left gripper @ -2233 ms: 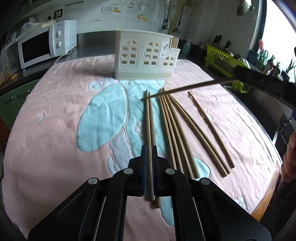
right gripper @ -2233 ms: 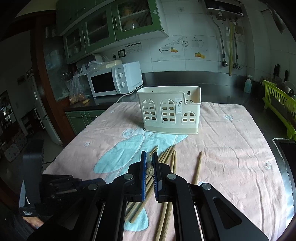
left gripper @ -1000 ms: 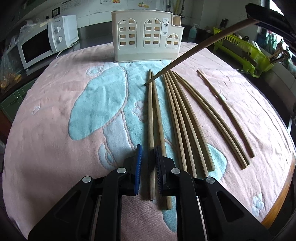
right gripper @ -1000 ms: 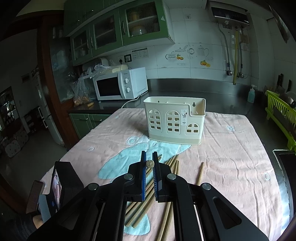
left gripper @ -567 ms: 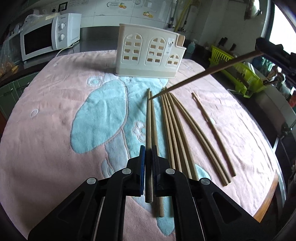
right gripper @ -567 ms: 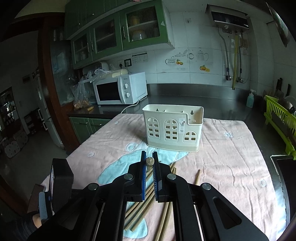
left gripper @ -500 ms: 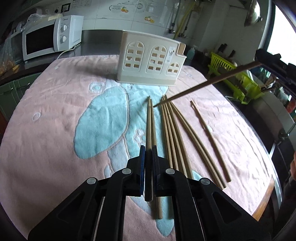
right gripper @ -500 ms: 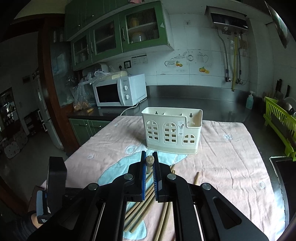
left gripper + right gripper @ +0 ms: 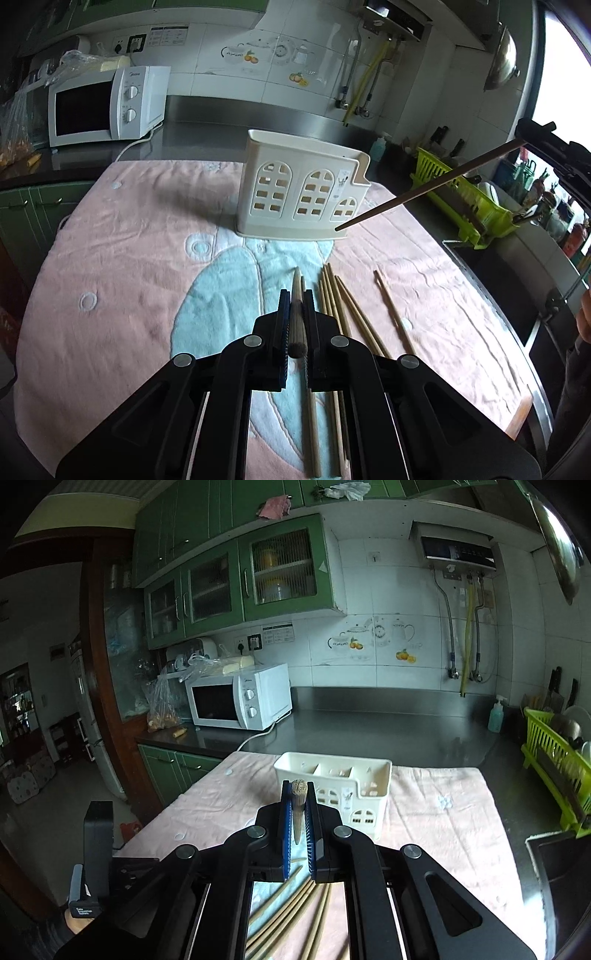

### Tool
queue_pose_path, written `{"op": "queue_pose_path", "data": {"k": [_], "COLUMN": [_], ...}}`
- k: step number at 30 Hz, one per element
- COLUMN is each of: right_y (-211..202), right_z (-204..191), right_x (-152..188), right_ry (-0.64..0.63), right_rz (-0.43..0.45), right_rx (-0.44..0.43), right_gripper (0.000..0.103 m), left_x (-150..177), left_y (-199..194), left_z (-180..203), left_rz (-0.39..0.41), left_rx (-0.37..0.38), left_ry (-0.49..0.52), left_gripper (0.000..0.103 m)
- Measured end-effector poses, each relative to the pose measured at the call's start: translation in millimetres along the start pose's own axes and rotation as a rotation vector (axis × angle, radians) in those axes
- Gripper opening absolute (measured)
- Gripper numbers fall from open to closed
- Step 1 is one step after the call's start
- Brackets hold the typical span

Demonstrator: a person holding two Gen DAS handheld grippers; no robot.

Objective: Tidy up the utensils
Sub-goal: 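Lower the chopsticks into the white holder and open both tools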

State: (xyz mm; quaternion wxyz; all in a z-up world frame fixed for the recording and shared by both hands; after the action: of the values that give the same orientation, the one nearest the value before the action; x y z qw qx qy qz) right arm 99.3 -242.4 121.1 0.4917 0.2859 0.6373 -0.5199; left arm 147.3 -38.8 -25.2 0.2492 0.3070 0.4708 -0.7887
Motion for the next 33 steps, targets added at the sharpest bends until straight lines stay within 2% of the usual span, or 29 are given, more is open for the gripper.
{"op": "queue_pose_path", "data": {"k": [8, 15, 19, 23, 29, 33], "right_y": [3, 29, 54, 88, 125, 144], "right_z": [36, 59, 71, 77, 87, 88], "right_x": [-48, -79, -82, -76, -64, -57], "right_ry": [-0.035, -0.073, -0.064, -0.082, -0.056, -0.058], "right_rz": [-0.014, -0.053, -0.094, -0.158, -0.22, -0.263], "right_rx": [0.041, 0.113, 0.116, 0.127, 0.112, 0.102], "right_gripper": [0.006, 0.006, 0.006, 0.006, 0.006, 0.006], "left_x": [-55, -121, -158, -191, -222, -232], "left_y": [-16, -36, -48, -42, -3, 30], "left_z": [22, 50, 64, 71, 62, 50], "left_rz": [0.061, 0.17, 0.255, 0.308, 0.276, 0.203], "left_rx": [0.038, 0.053, 0.039, 0.001, -0.059, -0.072], "left_ry": [0.057, 0.117, 0.142, 0.149, 0.123, 0.095], "left_gripper": [0.005, 0.005, 0.005, 0.005, 0.005, 0.005]}}
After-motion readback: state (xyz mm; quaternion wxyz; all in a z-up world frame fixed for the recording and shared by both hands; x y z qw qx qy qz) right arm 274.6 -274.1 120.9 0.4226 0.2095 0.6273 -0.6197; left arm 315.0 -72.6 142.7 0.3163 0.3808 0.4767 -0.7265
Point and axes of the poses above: each gripper's, at about its wrist camera, not at the fingertips, and y roughly the way its jaws point, z to its right, x to its underside, the point moved 2 cm from there along y, roughly the way its jaws point, and after that the axes turned 8 degrees about -y, right-handed, at the moved point
